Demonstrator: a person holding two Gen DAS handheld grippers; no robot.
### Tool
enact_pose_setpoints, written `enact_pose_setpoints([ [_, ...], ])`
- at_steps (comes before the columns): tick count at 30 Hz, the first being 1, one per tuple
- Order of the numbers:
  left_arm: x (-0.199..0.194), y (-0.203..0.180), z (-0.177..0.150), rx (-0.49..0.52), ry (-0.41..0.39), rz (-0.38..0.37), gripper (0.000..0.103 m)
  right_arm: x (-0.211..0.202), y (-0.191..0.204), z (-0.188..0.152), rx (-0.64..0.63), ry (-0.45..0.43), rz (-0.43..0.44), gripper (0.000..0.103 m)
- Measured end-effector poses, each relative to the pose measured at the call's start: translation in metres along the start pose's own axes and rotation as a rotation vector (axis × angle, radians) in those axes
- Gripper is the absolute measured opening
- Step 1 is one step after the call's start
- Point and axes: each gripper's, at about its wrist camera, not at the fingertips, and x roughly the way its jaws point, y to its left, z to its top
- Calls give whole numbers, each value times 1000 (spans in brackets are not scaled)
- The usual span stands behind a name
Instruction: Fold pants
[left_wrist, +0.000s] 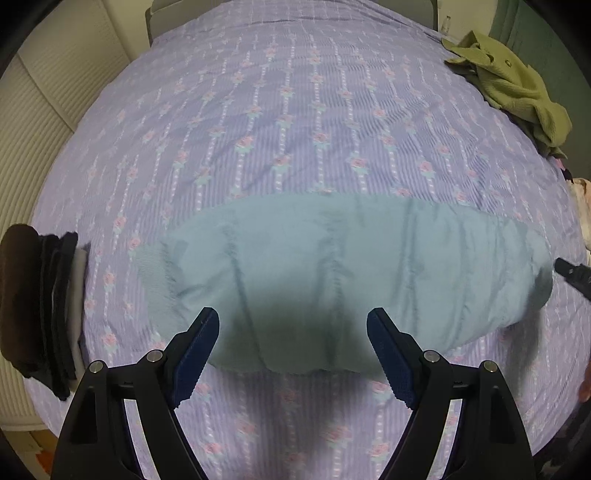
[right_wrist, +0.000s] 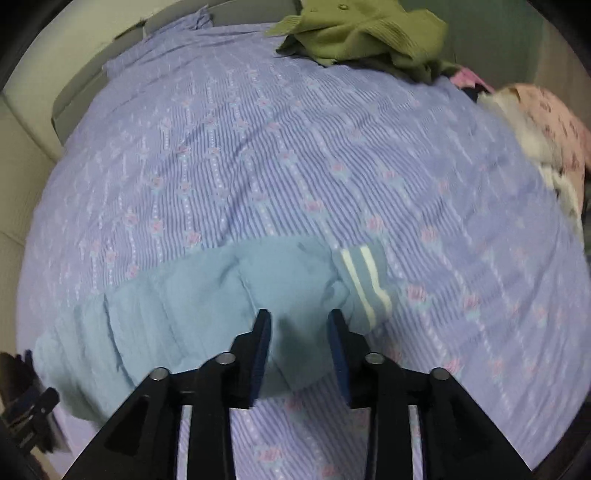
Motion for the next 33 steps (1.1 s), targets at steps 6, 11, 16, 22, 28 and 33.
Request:
enact_pose_setpoints([
  [6,-19,64,9,6,-95,-49,89,-52,67,-4,-153,-95,94,76],
  [11,-13,129,13,-18,-96,-109,89,-40,138,-26,-308,-17,203,76],
  [16,15,168,13,-100,-45,-264,89,-17,180,-55,-337,53,234,76],
  [22,62,172,17,-163,27,-378,89,0,191,-66,-331,79,201,76],
  [28,83,160,15,-220,77,-458,42,12,188,-61,-316,82,149,76],
  [33,65,167,12,-228,49,-456,12,20,186,-52,-287,72,139,76],
])
